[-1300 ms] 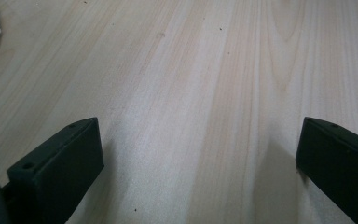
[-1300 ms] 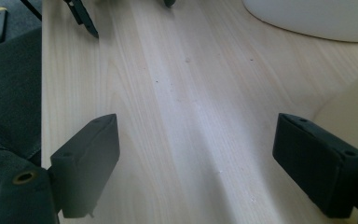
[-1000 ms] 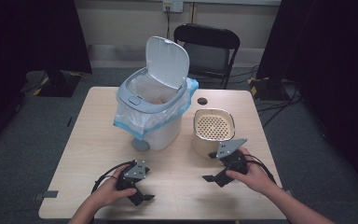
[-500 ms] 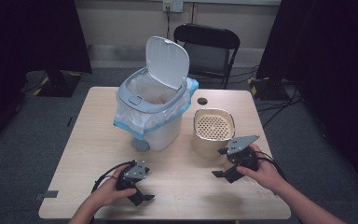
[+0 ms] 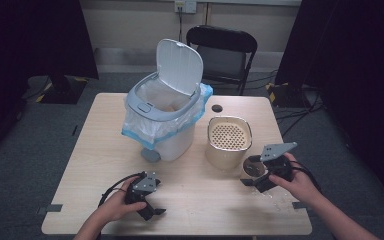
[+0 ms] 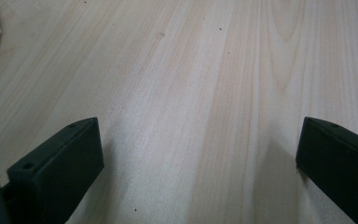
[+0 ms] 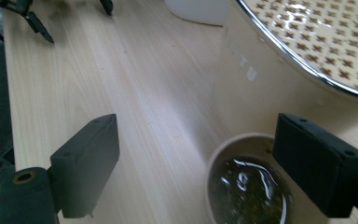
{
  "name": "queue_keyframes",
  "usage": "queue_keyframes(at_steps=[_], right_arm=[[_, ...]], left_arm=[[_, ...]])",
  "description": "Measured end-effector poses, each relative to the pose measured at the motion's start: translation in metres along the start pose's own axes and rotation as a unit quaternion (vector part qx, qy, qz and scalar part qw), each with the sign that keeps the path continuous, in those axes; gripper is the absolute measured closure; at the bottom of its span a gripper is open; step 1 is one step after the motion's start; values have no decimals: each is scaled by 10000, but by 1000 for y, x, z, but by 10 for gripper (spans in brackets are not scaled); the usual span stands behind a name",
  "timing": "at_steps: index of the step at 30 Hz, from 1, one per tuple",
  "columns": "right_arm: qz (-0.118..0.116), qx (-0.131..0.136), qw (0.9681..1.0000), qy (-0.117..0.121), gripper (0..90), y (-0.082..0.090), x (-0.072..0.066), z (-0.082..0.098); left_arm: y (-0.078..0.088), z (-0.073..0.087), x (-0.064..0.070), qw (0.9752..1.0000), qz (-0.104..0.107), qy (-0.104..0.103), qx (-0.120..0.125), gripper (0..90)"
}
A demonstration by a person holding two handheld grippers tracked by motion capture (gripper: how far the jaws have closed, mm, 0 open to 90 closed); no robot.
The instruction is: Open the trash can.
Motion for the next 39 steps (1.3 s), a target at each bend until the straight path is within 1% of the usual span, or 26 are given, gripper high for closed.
queue_keyframes(at_steps=[1,5,8,9,11,12,14,16,17,18,20,22,23,25,30,33,34,35,37,39], right_arm=[[40,36,10000,-27,141,4,4,3],[130,23,9999,-31,141,9,9,8],[188,24,9997,-128,141,13,14,14],[203,27,9997,-148,141,14,15,16],[228,11,9996,-163,141,15,17,19],[200,-1,9996,-186,140,15,17,21],[214,-23,9997,-129,141,17,17,23],[189,-15,9997,-128,140,17,18,25],[140,32,9998,-148,140,18,18,26],[142,52,9997,-192,140,18,19,27],[192,9,9996,-191,140,18,20,31],[149,32,9997,-206,141,18,20,32],[162,29,9996,-225,140,18,21,34],[215,37,9994,-263,140,19,21,37],[206,211,9992,-276,140,20,22,41],[256,188,9991,-277,141,21,24,42],[266,162,9992,-258,140,21,24,43],[280,140,9992,-233,140,22,25,44],[317,108,9991,-250,140,23,26,46],[361,114,9989,-282,140,23,28,49]], left_arm=[[0,0,0,10000,1,3,9,0],[0,0,0,10000,1,5,14,0],[0,0,0,10000,8,-7,-7,0],[0,0,0,10000,4,16,12,0],[0,0,0,10000,9,-8,-5,0],[0,0,0,10000,9,-7,-5,0],[0,0,0,10000,4,15,12,0],[0,0,0,10000,10,-7,-5,0],[0,0,0,10000,9,-6,-4,0],[0,0,0,10000,9,-3,-1,0],[0,0,0,10000,5,15,12,0],[0,0,0,10000,9,-6,-4,0],[0,0,0,10000,2,19,16,0],[0,0,0,10000,9,-2,-2,0],[0,0,0,10000,9,-6,-4,0],[0,0,0,10000,8,-5,-3,0],[0,0,0,10000,3,15,13,0],[0,0,0,10000,8,-7,-4,0],[0,0,0,10000,2,18,14,0],[0,0,0,10000,8,-4,-4,0]])
Point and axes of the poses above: each handheld gripper's, and its own axes: y roughly backward along the jaws, z roughly out of its underside, x roughly to its right, the point moved 4 cm from there along -y, roughly forward along the jaws, and after that the axes turned 15 degrees about x, right-handed, at the moved point
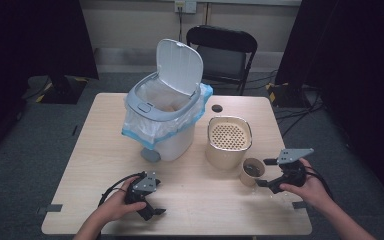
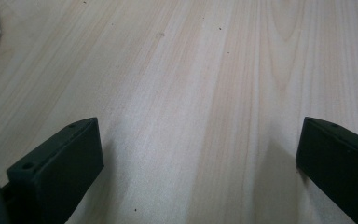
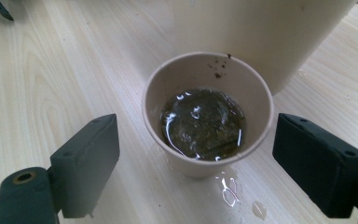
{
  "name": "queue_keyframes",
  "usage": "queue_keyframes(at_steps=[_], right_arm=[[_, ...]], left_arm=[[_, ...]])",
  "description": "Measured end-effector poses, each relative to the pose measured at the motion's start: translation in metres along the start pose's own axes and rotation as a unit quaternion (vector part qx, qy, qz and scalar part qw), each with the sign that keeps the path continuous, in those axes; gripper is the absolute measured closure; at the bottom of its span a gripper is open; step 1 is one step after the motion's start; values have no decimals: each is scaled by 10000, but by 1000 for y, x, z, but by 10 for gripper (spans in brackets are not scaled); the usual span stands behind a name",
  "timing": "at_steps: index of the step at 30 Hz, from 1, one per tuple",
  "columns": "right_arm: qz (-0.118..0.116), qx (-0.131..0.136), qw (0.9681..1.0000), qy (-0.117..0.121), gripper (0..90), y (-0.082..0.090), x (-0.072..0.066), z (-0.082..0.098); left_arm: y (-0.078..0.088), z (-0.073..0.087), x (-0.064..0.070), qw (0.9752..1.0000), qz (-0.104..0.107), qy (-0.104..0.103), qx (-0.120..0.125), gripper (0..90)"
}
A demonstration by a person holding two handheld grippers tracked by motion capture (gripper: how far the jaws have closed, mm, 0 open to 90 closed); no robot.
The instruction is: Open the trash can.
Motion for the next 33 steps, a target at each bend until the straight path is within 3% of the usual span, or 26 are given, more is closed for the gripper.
queue_keyframes(at_steps=[11,20,33], right_arm=[[87,95,9996,-244,140,-9,6,21],[28,205,9995,-252,141,-24,2,30],[-52,415,9985,-346,145,-41,3,29]], left_arm=[[0,0,0,10000,0,3,2,0],[0,0,0,10000,-6,21,15,0],[0,0,0,10000,-4,21,17,0]])
Point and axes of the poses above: each handheld gripper's, and its own axes: y roughly backward along the jaws, z roughly out of its underside, x roughly to its right, the point moved 4 cm from there along -y, roughly forward along the jaws, and after that the axes turned 15 degrees about x, right-handed, at the moved point
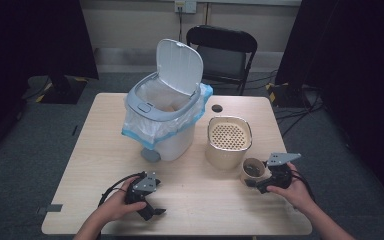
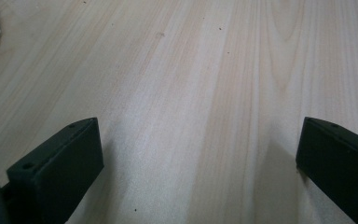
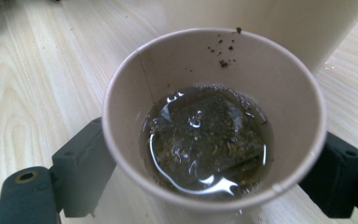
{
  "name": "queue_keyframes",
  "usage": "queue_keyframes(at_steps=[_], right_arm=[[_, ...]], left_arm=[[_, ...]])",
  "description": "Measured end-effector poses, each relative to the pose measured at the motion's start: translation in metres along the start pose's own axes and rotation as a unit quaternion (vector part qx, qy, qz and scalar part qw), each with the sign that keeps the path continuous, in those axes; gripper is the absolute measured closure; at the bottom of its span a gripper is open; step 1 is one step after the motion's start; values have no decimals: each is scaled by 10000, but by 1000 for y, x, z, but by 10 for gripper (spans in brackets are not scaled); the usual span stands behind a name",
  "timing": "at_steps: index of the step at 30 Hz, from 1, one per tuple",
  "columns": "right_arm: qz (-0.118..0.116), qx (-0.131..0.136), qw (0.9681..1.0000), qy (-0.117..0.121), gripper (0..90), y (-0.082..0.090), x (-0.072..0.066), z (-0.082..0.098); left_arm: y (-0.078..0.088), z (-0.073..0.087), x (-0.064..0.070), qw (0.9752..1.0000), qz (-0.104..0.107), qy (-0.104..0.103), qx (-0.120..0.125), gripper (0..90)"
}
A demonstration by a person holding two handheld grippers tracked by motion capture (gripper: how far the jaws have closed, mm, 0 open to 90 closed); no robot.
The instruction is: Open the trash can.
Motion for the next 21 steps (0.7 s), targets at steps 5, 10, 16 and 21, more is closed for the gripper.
queue_keyframes(at_steps=[5,10,16,21], right_arm=[[-39,36,10000,-7,163,-5,-1,2],[-22,101,9999,52,200,-7,0,3],[-38,179,9998,36,235,-10,3,6],[7,197,9998,105,253,-14,2,7]], left_arm=[[0,0,0,10000,5,-21,-19,0],[0,0,0,10000,-2,-11,-15,0],[0,0,0,10000,4,-21,-17,0],[0,0,0,10000,0,0,-1,0]])
Point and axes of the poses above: each handheld gripper's, and its own axes: y roughly backward along the jaws, z roughly out of its underside, x roughly to its right, the point moved 4 cm from there along -y, roughly forward along the jaws, and after that the axes turned 15 degrees about x, right-handed, at the moved point
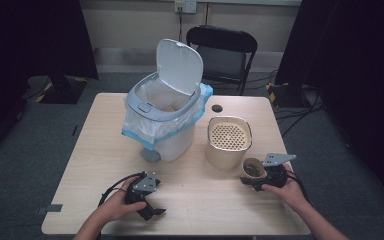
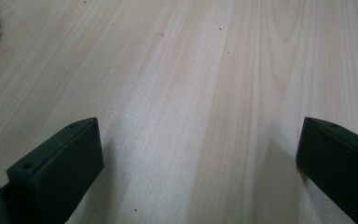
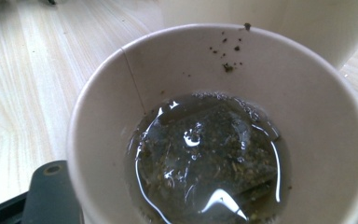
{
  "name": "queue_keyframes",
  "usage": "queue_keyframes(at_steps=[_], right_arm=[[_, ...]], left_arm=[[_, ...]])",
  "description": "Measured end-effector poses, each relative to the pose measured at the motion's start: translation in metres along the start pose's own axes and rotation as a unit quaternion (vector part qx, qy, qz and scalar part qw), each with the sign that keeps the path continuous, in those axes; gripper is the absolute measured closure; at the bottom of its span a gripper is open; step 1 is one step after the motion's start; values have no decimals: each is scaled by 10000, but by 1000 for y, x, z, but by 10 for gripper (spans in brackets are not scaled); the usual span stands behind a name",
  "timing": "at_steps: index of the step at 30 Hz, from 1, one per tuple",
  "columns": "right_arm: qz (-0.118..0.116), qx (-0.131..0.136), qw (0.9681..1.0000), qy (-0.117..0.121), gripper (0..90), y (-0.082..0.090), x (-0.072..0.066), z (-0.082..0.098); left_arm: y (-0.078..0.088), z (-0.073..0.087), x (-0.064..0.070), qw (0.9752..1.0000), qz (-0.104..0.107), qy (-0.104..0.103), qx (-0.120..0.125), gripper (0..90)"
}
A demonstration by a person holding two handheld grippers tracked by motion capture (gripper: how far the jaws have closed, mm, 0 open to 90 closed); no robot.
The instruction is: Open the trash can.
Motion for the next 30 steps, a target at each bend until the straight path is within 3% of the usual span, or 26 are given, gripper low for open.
queue_keyframes(at_steps=[16,30], right_arm=[[16,-116,9998,154,280,2,-1,-2],[111,-233,9994,226,281,15,6,-8]], left_arm=[[0,0,0,10000,-2,3,4,0],[0,0,0,10000,1,-6,-4,0]])
Point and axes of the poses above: each handheld gripper's, and its own axes: y roughly backward along the jaws, z roughly out of its underside, x roughly to its right, the point moved 4 cm from there along -y, roughly forward along the jaws, and after that the axes turned 15 degrees about x, right-handed, at the moved point
